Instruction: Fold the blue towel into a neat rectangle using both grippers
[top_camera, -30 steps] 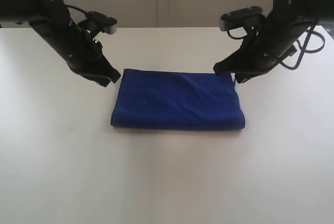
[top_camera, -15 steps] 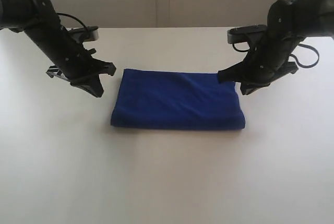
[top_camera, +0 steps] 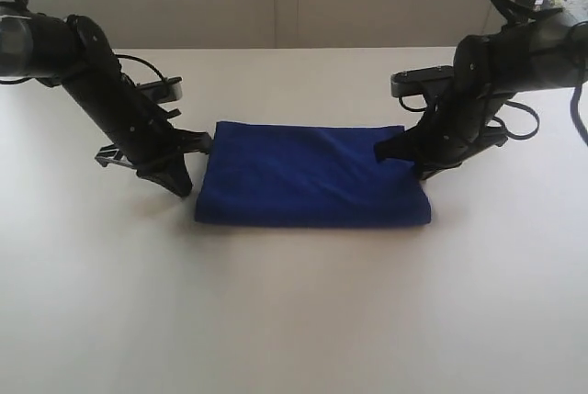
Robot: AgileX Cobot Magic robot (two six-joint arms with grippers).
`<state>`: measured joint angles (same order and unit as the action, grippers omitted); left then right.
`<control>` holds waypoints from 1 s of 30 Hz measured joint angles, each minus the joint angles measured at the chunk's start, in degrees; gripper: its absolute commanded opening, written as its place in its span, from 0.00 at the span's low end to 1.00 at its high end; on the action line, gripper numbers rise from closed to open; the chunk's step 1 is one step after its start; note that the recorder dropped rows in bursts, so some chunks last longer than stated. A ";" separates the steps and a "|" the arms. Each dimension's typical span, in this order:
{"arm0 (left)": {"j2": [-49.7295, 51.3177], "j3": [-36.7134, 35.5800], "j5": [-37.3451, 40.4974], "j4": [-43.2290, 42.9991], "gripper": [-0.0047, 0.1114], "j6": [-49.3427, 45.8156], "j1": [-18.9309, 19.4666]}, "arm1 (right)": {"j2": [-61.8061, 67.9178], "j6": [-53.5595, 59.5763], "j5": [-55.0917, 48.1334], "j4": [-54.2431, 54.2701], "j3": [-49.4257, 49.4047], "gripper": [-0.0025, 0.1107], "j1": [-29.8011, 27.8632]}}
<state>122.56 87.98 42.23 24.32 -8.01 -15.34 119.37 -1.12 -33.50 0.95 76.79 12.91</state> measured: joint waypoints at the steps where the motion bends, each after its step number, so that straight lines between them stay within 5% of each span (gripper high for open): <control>1: 0.10 0.00 0.14 0.59 0.04 0.00 0.00 | 0.11 0.00 0.33 0.00 0.00 0.02 0.00; 22: 0.12 -0.11 -0.59 0.90 0.04 0.52 -2.43 | 0.40 0.22 2.54 0.22 0.11 0.02 0.00; 30: -7.16 -0.76 6.24 -9.09 0.04 5.87 3.29 | -7.83 -3.00 -8.17 0.43 -0.10 0.02 -4.38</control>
<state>115.40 87.21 48.46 15.23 -2.15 -12.05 111.54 -4.12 -41.67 1.38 76.69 8.53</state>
